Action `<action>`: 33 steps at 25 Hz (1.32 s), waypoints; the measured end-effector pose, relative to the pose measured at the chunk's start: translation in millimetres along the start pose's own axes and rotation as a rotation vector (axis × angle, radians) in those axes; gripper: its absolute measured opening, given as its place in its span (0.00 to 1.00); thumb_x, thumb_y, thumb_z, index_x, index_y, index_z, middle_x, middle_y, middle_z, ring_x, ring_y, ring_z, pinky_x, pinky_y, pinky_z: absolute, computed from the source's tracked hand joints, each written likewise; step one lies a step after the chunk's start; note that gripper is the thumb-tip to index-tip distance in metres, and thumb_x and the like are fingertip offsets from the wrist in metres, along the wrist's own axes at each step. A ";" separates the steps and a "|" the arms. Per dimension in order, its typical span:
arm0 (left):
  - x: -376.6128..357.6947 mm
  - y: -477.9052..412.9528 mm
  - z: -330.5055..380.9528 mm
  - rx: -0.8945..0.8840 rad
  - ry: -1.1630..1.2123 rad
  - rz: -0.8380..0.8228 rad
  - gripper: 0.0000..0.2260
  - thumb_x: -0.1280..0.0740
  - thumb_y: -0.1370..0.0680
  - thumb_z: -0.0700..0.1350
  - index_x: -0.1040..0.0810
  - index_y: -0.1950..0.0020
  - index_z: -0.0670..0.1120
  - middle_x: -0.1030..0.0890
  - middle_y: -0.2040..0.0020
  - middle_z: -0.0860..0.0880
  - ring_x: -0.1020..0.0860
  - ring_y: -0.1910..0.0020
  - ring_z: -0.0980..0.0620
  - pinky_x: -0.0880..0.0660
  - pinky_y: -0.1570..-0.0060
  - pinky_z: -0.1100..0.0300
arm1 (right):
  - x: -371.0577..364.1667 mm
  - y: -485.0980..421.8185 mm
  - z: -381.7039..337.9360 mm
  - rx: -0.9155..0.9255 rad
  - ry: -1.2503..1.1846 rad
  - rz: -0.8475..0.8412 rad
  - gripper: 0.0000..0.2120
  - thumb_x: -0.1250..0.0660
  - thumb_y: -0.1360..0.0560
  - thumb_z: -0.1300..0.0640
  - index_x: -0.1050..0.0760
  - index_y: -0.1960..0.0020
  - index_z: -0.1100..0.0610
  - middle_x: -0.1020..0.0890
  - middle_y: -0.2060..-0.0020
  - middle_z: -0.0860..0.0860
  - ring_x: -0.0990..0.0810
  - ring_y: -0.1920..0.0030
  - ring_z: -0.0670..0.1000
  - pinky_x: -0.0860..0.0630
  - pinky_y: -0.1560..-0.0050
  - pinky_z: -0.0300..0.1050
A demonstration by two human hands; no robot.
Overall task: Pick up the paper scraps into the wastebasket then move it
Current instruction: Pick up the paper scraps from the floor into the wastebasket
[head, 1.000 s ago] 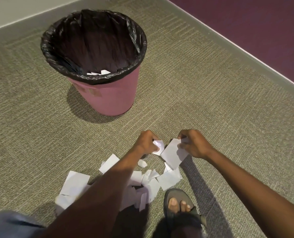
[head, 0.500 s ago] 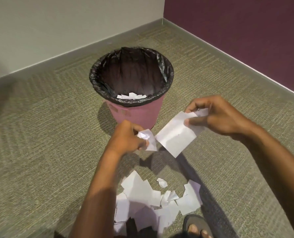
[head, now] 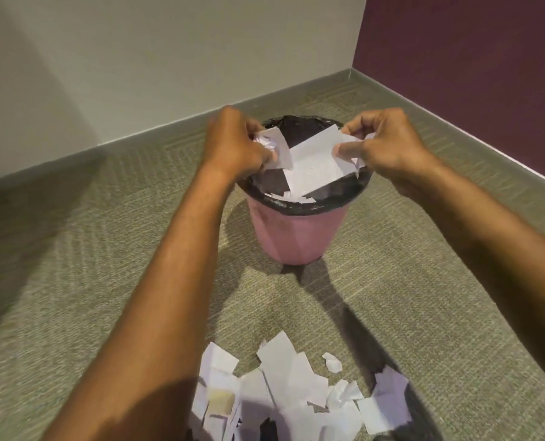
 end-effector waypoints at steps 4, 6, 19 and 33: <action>-22.8 -22.8 -13.2 0.014 -0.184 -0.071 0.16 0.27 0.34 0.30 0.17 0.47 0.39 0.16 0.51 0.39 0.18 0.51 0.42 0.18 0.53 0.46 | -32.7 -19.4 17.2 -0.071 0.028 0.052 0.04 0.26 0.30 0.64 0.19 0.59 0.58 0.16 0.65 0.55 0.20 0.69 0.51 0.25 0.69 0.43; -31.2 -22.5 -19.1 0.008 -0.204 -0.130 0.19 0.26 0.32 0.32 0.19 0.41 0.40 0.18 0.45 0.41 0.20 0.46 0.44 0.20 0.48 0.51 | -43.2 -23.5 24.0 -0.077 0.015 0.095 0.07 0.27 0.28 0.54 0.20 0.62 0.56 0.18 0.69 0.51 0.21 0.67 0.50 0.25 0.64 0.45; -90.6 94.5 -114.5 0.168 0.051 -0.451 0.06 0.29 0.26 0.41 0.19 0.58 0.38 0.18 0.66 0.46 0.24 0.69 0.52 0.23 0.64 0.58 | -24.3 22.2 68.7 -0.004 0.038 0.057 0.08 0.31 0.29 0.64 0.19 0.64 0.54 0.16 0.65 0.50 0.19 0.64 0.46 0.17 0.59 0.51; -193.0 143.3 -159.4 0.089 -0.222 -0.677 0.09 0.29 0.26 0.43 0.23 0.47 0.47 0.20 0.56 0.46 0.23 0.60 0.48 0.23 0.55 0.54 | 1.3 74.6 88.0 0.164 -0.018 -0.007 0.05 0.31 0.26 0.67 0.18 0.52 0.60 0.16 0.54 0.50 0.18 0.52 0.45 0.20 0.50 0.37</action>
Point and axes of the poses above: each hand's wrist, its own y-axis away from the middle knuckle, its own x-axis out of the back of the hand, z = x × y, the point moved 4 cm from there along -y, towards the middle knuckle
